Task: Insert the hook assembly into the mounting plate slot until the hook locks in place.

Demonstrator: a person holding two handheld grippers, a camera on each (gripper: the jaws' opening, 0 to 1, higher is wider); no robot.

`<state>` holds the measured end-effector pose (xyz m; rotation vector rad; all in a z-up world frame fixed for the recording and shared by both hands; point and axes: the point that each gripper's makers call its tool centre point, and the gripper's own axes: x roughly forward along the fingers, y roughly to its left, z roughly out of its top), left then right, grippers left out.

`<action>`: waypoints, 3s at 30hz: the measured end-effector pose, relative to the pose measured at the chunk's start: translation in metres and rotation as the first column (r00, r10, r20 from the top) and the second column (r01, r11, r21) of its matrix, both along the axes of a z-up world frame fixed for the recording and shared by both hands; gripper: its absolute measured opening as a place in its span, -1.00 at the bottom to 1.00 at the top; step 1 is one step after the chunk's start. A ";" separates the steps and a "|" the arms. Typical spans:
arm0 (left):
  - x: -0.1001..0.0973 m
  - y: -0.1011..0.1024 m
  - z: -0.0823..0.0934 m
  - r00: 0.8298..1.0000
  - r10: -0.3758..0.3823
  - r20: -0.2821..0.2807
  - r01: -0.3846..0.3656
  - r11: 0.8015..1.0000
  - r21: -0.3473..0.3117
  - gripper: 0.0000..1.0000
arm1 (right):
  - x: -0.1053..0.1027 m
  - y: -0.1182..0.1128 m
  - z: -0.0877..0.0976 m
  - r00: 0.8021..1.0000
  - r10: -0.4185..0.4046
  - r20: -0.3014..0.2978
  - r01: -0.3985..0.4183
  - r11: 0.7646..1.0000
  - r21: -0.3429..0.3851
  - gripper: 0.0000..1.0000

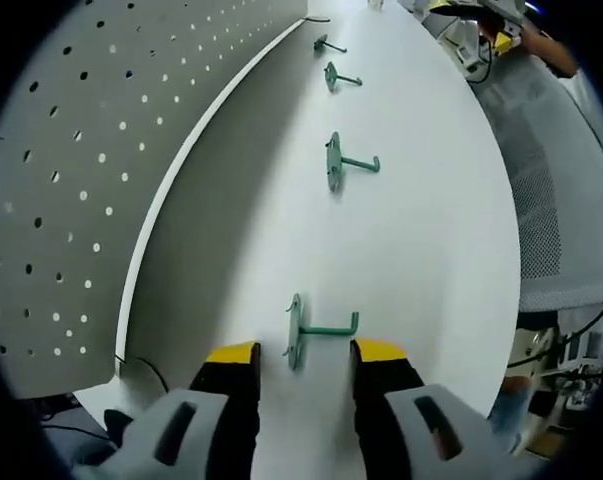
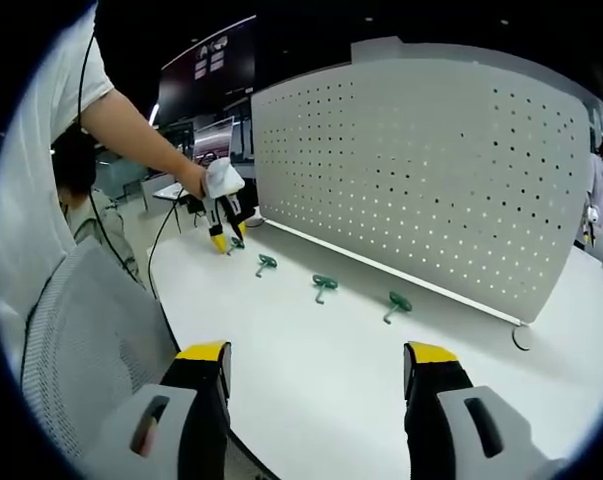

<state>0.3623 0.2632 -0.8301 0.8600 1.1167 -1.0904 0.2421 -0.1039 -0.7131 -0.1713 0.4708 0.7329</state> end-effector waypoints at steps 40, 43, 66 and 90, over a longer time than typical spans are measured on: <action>0.004 -0.001 0.001 0.998 0.054 0.036 -0.055 0.998 0.038 -0.95 | -0.002 0.002 0.001 1.000 0.017 0.002 -0.017 1.000 -0.003 0.33; 0.004 0.000 0.001 0.998 0.051 0.036 -0.053 0.998 0.042 -0.95 | -0.002 0.002 0.001 1.000 0.014 -0.002 -0.014 1.000 0.003 0.33; 0.003 -0.025 0.025 0.976 0.198 0.091 -0.176 0.963 -0.205 -0.98 | 0.001 -0.001 0.004 1.000 -0.007 0.006 0.006 1.000 0.028 0.33; 0.008 -0.060 0.087 0.872 0.407 0.273 -0.226 0.829 -0.512 -0.98 | 0.002 -0.003 0.012 0.999 -0.021 0.026 0.020 0.999 0.047 0.32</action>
